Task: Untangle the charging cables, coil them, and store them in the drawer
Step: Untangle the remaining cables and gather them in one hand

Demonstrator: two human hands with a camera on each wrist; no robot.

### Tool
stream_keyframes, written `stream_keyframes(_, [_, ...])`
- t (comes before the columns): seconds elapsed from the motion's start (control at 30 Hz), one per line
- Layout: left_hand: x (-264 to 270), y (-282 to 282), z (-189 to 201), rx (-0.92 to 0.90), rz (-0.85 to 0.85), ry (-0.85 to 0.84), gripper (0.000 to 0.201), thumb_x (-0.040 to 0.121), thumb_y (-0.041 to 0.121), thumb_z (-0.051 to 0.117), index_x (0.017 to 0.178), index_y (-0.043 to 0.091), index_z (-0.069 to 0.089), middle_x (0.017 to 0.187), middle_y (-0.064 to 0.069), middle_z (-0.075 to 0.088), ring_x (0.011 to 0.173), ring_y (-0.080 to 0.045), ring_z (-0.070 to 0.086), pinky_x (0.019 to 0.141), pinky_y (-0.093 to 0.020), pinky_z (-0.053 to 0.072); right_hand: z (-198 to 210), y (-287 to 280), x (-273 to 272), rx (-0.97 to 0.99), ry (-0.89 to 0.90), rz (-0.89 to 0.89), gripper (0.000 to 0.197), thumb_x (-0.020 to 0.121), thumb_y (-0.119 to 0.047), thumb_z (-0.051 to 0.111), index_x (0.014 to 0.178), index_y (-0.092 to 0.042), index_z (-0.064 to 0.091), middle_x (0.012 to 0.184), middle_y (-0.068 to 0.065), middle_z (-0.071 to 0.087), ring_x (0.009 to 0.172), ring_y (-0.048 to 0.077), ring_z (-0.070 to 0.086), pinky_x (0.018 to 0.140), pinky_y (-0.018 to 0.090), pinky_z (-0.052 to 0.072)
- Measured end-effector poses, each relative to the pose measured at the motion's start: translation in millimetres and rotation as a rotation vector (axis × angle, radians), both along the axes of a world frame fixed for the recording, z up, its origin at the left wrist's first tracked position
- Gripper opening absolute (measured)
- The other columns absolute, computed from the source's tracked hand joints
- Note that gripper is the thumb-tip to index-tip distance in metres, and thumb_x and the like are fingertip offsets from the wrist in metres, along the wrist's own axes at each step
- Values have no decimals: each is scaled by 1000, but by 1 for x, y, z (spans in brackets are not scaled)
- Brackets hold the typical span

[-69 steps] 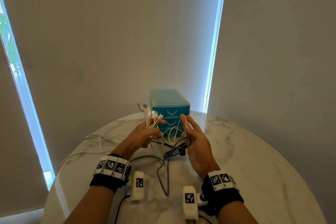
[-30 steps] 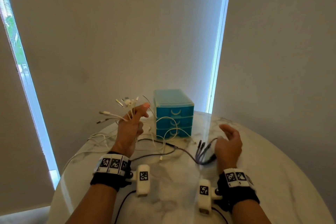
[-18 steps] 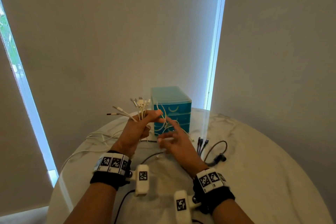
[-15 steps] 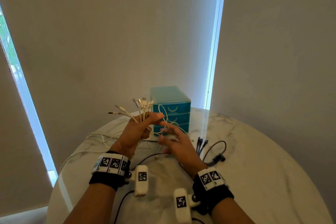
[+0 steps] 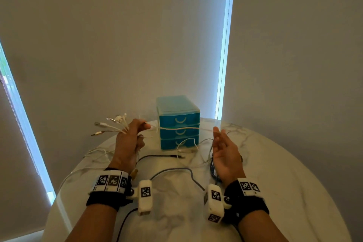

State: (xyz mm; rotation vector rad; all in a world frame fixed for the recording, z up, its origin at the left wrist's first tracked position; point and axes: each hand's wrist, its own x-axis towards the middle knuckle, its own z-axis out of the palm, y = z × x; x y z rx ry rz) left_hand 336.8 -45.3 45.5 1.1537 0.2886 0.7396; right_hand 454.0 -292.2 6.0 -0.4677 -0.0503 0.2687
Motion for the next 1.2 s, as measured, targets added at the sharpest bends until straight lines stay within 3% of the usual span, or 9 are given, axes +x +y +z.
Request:
stream_keyframes(0.1, [4, -6, -5, 19, 25, 144, 15, 100, 23, 68, 95, 10, 75, 83, -2, 76, 46, -8, 32, 41, -19, 28, -2, 12, -10, -175, -87, 64, 28, 104, -14, 68, 130, -4, 72, 110, 8, 73, 72, 7, 57, 56, 14, 52])
stream_keyframes(0.3, [7, -18, -10, 316, -50, 369, 19, 93, 35, 78, 85, 18, 81, 76, -3, 74, 49, -10, 41, 47, -24, 31, -3, 50, -40, -527, -324, 212, 56, 92, 15, 64, 138, -16, 54, 133, 0, 76, 87, 22, 75, 40, 20, 38])
stream_keyframes(0.47, [1, -22, -8, 479, -122, 387, 48, 86, 71, 75, 97, 24, 84, 75, 1, 75, 50, -3, 49, 48, -22, 35, -5, 58, -51, -620, -412, 117, 38, 104, -4, 66, 137, -19, 55, 127, -5, 79, 101, 24, 81, 51, 25, 51])
stream_keyframes(0.6, [-6, -27, -6, 743, -270, 489, 37, 84, 64, 81, 97, 30, 81, 86, 6, 79, 63, 2, 63, 55, -20, 46, 1, 54, -49, -658, -414, 4, 32, 105, -31, 68, 136, -20, 65, 114, -13, 81, 105, 14, 80, 71, 31, 64])
stream_keyframes(0.73, [-7, -30, -4, 809, -368, 535, 27, 86, 49, 86, 102, 27, 82, 95, 9, 83, 97, -15, 74, 63, -22, 48, 2, 51, -51, -668, -412, -62, 25, 107, -37, 65, 124, -19, 67, 117, -9, 81, 106, 12, 78, 81, 37, 67])
stream_keyframes(0.9, [-4, -33, -6, 739, -329, 500, 27, 83, 48, 88, 99, 28, 80, 80, 19, 78, 73, 3, 65, 64, -22, 47, 0, 54, -51, -650, -377, -79, 22, 103, -34, 71, 116, -17, 73, 115, -1, 82, 108, 17, 78, 92, 43, 66])
stream_keyframes(1.0, [-1, -35, -5, 726, -332, 471, 35, 81, 42, 92, 103, 24, 73, 77, 20, 77, 69, 11, 67, 67, -24, 49, 1, 54, -50, -684, -367, -116, 23, 101, -37, 73, 112, -17, 72, 105, -7, 83, 105, 16, 79, 94, 42, 65])
stream_keyframes(1.1, [2, -30, -8, 692, -337, 465, 40, 75, 36, 98, 100, 24, 68, 73, 16, 73, 73, 0, 68, 69, -27, 49, 1, 52, -50, -618, -356, -127, 31, 101, -34, 75, 123, -19, 59, 99, -8, 84, 97, 13, 81, 91, 40, 65])
stream_keyframes(1.2, [3, -24, -11, 702, -324, 439, 41, 79, 38, 95, 104, 20, 68, 76, 10, 76, 73, -2, 67, 66, -28, 48, 3, 47, -47, -608, -364, -148, 22, 106, -35, 68, 126, -28, 64, 100, 0, 85, 99, 16, 81, 83, 35, 65])
